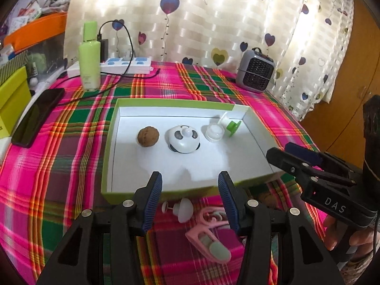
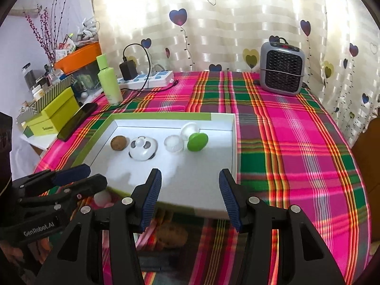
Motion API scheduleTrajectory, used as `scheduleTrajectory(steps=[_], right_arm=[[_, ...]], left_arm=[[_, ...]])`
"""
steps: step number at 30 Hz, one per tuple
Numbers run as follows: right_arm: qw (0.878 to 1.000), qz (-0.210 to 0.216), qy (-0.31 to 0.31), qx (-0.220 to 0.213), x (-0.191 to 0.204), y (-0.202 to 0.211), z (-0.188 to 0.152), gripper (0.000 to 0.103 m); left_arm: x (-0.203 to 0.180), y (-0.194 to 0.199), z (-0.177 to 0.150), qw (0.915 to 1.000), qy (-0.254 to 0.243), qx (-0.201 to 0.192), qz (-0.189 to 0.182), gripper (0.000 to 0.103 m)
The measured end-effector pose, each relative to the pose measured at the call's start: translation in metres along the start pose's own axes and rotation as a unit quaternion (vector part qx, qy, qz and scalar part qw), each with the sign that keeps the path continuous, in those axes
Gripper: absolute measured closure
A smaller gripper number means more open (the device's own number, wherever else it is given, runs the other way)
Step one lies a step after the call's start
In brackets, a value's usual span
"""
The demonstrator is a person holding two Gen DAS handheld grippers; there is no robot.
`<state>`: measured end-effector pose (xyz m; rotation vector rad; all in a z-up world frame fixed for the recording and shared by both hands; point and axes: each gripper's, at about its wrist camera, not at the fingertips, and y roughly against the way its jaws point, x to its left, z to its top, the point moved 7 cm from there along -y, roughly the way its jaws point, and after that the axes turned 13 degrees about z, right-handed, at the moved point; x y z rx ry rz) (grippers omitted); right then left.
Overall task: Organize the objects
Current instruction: 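Open the right tool to drop the spool into the box while the left tool withdraws, then withdraw both open tools from the box toward the objects on the cloth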
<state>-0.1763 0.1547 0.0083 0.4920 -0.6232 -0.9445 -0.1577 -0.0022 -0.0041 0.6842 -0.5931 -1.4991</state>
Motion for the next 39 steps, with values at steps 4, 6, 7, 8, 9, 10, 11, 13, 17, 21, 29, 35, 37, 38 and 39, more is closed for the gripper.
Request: scheduleTrajectory(steps=[4,6,7,8,9,10,11,13,17,21,29,35,37,38,39], right_arm=[[1.000,-0.002,0.003,-0.004,0.006,0.007,-0.008,0.051],[1.000,-0.003,0.005,-0.006,0.008,0.011,-0.011,0.051],[1.000,-0.001,0.004,-0.008,0.010,0.014,-0.013,0.051],[1.000,0.000,0.005,-0.009,0.011,0.016,-0.014,0.051],[1.000,0.000,0.005,-0.010,0.012,0.017,-0.015,0.051],[1.000,-0.001,0.006,-0.012,0.014,0.019,-0.017,0.051],[1.000,-0.001,0.006,-0.012,0.014,0.020,-0.019,0.051],[1.000,0.000,0.006,-0.013,0.015,0.021,-0.020,0.051],[1.000,-0.002,0.007,-0.014,0.020,0.026,-0.030,0.051],[1.000,-0.004,0.004,-0.010,0.022,0.029,-0.042,0.051],[1.000,-0.012,-0.008,0.003,0.022,0.029,-0.063,0.051],[1.000,-0.010,-0.011,0.009,0.020,0.028,-0.067,0.051],[1.000,-0.010,-0.010,0.011,0.021,0.027,-0.067,0.051],[1.000,-0.010,-0.009,0.013,0.021,0.026,-0.068,0.051],[1.000,-0.010,-0.009,0.013,0.022,0.025,-0.068,0.051]], left_arm=[[0.002,0.011,-0.005,1.0000,0.001,-0.008,0.003,0.055],[0.001,0.015,-0.008,0.9999,-0.005,-0.012,0.007,0.055],[0.001,0.017,-0.009,0.9999,-0.004,-0.013,0.004,0.055],[0.001,0.020,-0.011,0.9999,-0.003,-0.014,0.001,0.055],[0.001,0.021,-0.013,0.9999,-0.003,-0.014,0.001,0.055],[0.002,0.022,-0.014,0.9999,-0.003,-0.013,0.003,0.055],[0.002,0.023,-0.017,0.9999,-0.002,-0.012,0.002,0.055],[0.002,0.026,-0.021,0.9999,-0.001,-0.011,0.002,0.055],[0.000,0.030,-0.029,1.0000,-0.002,-0.007,0.001,0.055],[-0.001,0.031,-0.040,1.0000,-0.006,-0.001,0.007,0.055],[-0.011,0.019,-0.055,0.9997,-0.016,0.020,0.008,0.055],[-0.013,0.009,-0.056,0.9993,-0.018,0.031,0.011,0.055],[-0.013,0.007,-0.057,0.9991,-0.020,0.035,0.013,0.055],[-0.013,0.006,-0.057,0.9990,-0.021,0.036,0.013,0.055],[-0.012,0.006,-0.057,0.9990,-0.023,0.037,0.015,0.055]])
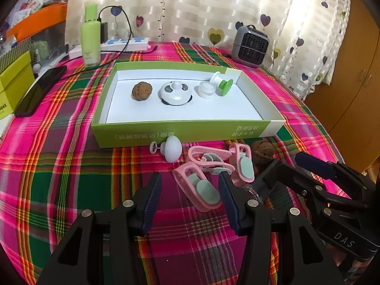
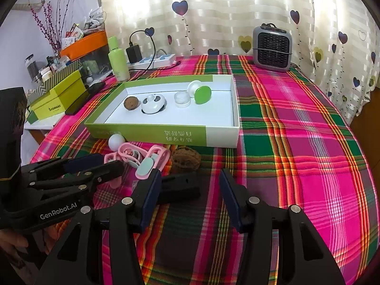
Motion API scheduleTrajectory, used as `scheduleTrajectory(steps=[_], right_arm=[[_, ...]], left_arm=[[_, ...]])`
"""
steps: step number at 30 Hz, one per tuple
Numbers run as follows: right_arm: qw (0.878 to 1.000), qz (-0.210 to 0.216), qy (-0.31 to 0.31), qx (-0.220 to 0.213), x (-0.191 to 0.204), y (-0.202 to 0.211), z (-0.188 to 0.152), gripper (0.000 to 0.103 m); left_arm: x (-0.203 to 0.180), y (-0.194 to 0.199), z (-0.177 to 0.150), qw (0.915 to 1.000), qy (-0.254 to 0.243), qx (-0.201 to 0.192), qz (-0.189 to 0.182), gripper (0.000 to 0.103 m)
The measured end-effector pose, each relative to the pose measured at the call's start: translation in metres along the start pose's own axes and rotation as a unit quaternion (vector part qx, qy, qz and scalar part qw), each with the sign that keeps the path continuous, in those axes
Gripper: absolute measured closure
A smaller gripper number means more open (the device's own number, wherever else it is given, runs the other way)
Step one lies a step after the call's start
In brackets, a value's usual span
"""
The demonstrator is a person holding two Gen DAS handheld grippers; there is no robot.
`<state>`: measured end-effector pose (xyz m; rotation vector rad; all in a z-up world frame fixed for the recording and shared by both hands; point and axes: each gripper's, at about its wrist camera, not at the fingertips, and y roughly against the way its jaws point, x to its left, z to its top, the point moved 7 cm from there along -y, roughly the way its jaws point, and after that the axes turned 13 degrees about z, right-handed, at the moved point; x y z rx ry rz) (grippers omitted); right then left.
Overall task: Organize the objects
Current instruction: 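Withdraw both open tools from the box toward the objects on the cloth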
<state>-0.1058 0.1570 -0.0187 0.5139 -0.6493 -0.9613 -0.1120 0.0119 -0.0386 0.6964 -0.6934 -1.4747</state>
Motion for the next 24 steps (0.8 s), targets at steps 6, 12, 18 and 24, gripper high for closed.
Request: scheduleTrajectory(steps=[6,12,18,24], right_arm=[[1.000,0.006,0.006,0.008,0.009,-0.004,-0.003,0.051],[1.000,-0.008,0.016,0.011,0.019,-0.007,-0.005,0.051],[0.999,-0.032,0.016,0.018,0.027,-0.013,-0.006,0.051],[0.998,-0.056,0.022,0.019,0.036,-0.013,-0.006,0.051]], left_arm=[[0.009,-0.001,-0.002,1.0000,0.005,0.002,0.008,0.055],[0.019,-0.001,-0.004,0.9998,0.018,0.003,-0.002,0.055],[0.022,-0.002,-0.004,0.9998,0.018,0.000,-0.006,0.055],[0.024,-0.002,-0.004,0.9998,0.018,-0.003,-0.010,0.055]])
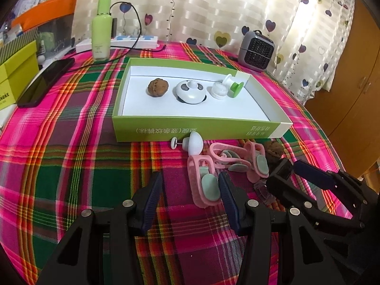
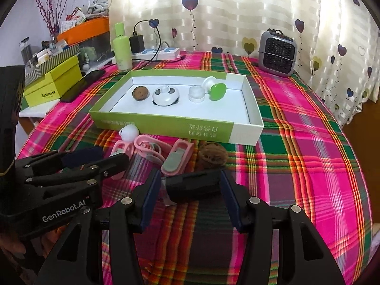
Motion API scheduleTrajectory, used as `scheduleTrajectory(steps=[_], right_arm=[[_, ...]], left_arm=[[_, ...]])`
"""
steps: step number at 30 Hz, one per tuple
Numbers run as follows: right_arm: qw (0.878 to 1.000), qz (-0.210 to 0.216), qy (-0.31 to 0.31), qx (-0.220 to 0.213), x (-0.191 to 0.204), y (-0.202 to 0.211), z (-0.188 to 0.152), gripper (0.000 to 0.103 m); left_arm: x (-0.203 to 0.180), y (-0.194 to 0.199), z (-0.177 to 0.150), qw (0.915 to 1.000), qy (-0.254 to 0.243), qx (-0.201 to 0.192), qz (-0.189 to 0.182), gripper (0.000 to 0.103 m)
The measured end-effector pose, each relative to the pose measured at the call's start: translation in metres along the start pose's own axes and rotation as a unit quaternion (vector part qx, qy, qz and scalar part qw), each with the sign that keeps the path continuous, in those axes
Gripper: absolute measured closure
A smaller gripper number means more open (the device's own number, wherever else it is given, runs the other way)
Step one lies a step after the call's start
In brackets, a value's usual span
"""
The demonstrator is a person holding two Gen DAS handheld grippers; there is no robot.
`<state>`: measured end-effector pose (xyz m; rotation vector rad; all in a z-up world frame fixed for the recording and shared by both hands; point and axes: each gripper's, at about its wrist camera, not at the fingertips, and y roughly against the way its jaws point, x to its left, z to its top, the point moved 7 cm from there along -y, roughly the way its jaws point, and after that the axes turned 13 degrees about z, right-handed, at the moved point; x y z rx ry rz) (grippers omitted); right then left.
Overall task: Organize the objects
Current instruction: 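Withdraw both open tools from the box toward the objects on the cloth, then grasp the black flashlight with the right tool while the left tool grasps a pink clip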
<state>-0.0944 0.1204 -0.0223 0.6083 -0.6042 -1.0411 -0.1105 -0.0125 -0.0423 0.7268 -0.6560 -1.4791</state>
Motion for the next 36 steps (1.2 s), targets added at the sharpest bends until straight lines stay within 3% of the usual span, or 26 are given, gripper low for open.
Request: scheduleTrajectory(steps=[3,7,25,29,33,36], right_arm=[[1.000,-0.017,-0.007,-0.004,-0.002,0.000,-0.001,0.049],[0.999,-0.043,-0.009,-0.004,-0.006,0.003,-0.002,0.038],[0.996,-0.080,-0.045,0.019,-0.042,0.025,-0.029,0.038],[0.995,-0.074,-0.065,0.008,-0.050,0.031,-0.029,0.038],[0.996,-0.027,-0.085,-0.021,-0.043,0.036,-0.018,0.038],[0.997,-0.043,-0.065,-0.011,-0.038,0.022,-0.009,0.038]], left_arm=[[0.002,0.001,0.000,1.0000,0.004,0.000,-0.005,0.055],[0.001,0.001,0.001,0.9999,0.005,0.000,-0.011,0.055],[-0.002,0.002,0.001,0.9997,0.012,0.001,-0.021,0.055],[-0.002,0.002,0.000,0.9998,0.009,0.002,-0.019,0.055],[-0.003,0.002,0.000,0.9998,0.007,0.003,-0.019,0.055],[-0.002,0.002,0.000,0.9998,0.005,0.002,-0.018,0.055]])
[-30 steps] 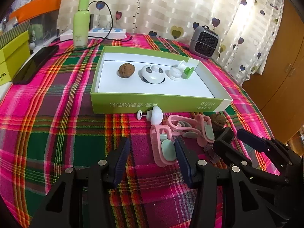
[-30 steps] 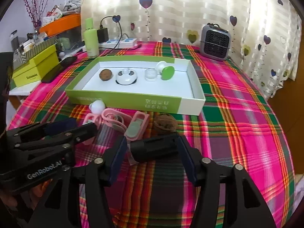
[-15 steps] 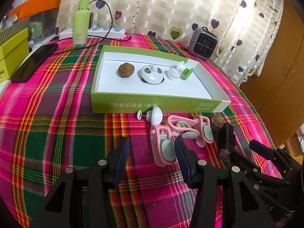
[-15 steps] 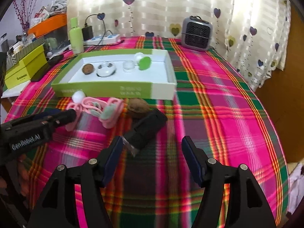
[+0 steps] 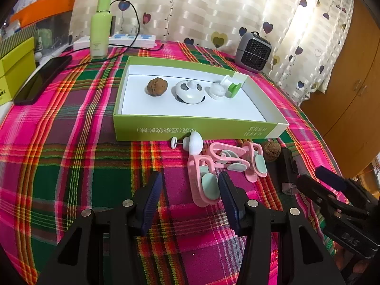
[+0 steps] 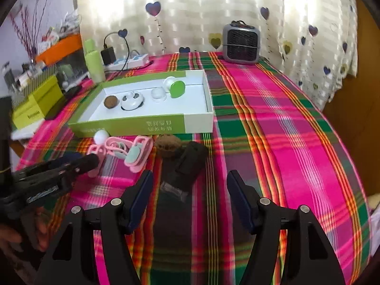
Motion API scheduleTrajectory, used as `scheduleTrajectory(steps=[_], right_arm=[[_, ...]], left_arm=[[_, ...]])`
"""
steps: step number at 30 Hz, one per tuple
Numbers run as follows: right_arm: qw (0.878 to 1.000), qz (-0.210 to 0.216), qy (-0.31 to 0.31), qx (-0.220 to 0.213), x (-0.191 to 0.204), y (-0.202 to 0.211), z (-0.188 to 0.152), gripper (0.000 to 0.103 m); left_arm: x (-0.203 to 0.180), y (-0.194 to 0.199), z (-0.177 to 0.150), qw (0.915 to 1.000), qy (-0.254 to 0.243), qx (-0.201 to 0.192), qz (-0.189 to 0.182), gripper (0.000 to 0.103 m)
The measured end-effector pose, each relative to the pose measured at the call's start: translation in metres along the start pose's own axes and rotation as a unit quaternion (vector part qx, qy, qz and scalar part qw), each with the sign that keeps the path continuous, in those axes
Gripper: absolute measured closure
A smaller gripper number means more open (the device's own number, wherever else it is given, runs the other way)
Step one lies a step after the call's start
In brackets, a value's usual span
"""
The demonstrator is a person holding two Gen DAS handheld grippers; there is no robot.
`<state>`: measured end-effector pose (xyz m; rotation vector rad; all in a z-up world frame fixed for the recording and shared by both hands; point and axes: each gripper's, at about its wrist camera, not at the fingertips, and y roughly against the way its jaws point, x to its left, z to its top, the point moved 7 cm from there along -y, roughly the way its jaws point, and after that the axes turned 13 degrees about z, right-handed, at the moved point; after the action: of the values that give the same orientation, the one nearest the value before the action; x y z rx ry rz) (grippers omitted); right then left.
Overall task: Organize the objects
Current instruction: 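Grasp the black flashlight with the right tool while the left tool grasps a pink clip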
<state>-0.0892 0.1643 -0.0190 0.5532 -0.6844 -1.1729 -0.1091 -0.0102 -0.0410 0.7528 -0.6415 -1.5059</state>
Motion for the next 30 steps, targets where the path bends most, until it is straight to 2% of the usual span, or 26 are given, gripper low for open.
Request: scheduleTrajectory(steps=[3,5,12,18,25,28,30], right_arm=[[1.000,0.014,-0.020,0.005,-0.003,-0.008,0.000,0.038],[1.000,-0.001,-0.021,0.006,-0.006,-0.013,0.002,0.038],[0.999,-0.003,-0.039,0.022,-0.013,-0.024,0.000,0.038],[0.999,-0.005,-0.027,0.032,-0.013,-0.029,-0.003,0.039],[0.999,-0.014,-0.022,0.031,-0.022,-0.026,-0.001,0.063],[0.999,-0.010,-0.020,0.031,-0.024,-0.026,0.000,0.069],[0.999,-0.005,-0.017,0.031,-0.025,-0.026,0.000,0.071]], left_arm=[[0.000,-0.001,0.000,1.0000,-0.004,0.000,0.003,0.055],[0.000,-0.001,0.000,1.0000,-0.003,0.000,0.003,0.055],[0.002,-0.003,0.001,1.0000,-0.008,-0.002,0.005,0.055],[-0.001,-0.005,0.003,0.9997,-0.020,-0.003,0.017,0.055],[-0.005,-0.008,0.004,0.9988,-0.033,-0.004,0.035,0.055],[-0.005,-0.008,0.004,0.9986,-0.034,-0.005,0.040,0.057],[-0.004,-0.008,0.004,0.9983,-0.036,-0.005,0.045,0.064]])
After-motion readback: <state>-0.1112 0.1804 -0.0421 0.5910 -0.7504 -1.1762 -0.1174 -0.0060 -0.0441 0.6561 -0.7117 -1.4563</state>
